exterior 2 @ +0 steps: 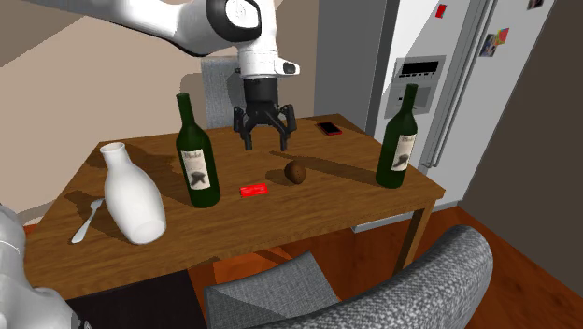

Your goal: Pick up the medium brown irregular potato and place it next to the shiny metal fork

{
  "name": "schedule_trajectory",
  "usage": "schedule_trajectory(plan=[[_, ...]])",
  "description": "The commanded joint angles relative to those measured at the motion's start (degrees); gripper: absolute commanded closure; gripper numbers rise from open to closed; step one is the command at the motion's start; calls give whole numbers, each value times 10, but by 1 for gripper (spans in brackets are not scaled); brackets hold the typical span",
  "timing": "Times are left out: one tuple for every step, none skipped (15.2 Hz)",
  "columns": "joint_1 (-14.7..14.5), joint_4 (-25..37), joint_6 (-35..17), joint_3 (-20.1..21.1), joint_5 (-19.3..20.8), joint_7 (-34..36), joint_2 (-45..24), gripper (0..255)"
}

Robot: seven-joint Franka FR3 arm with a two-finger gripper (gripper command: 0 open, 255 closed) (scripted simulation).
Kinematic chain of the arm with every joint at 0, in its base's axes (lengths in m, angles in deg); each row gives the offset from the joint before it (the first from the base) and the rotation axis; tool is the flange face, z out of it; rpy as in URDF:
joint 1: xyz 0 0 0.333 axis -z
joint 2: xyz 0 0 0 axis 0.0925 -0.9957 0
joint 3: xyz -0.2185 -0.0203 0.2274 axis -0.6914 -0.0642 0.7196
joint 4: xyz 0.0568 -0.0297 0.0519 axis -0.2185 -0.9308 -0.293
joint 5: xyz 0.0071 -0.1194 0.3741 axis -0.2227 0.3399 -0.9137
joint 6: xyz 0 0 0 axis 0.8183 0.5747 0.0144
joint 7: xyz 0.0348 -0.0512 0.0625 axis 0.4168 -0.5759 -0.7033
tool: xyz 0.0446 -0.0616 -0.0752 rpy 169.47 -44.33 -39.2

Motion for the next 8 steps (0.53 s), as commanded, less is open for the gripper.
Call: schedule_trajectory(plan=[[-8,35,-2,10,24,-8,-47,0],[-13,53,-1,15,36,-12,-70,0],[-18,72,0,19,48,-16,-94,0],[-23,91,1,23,61,-21,-117,0],[-29,110,3,26,74,-25,-140,0],[-35,129,6,29,86,-30,-163,0],[-41,149,8,32,99,-35,-186,0],[-48,169,11,34,112,-40,-208,0]])
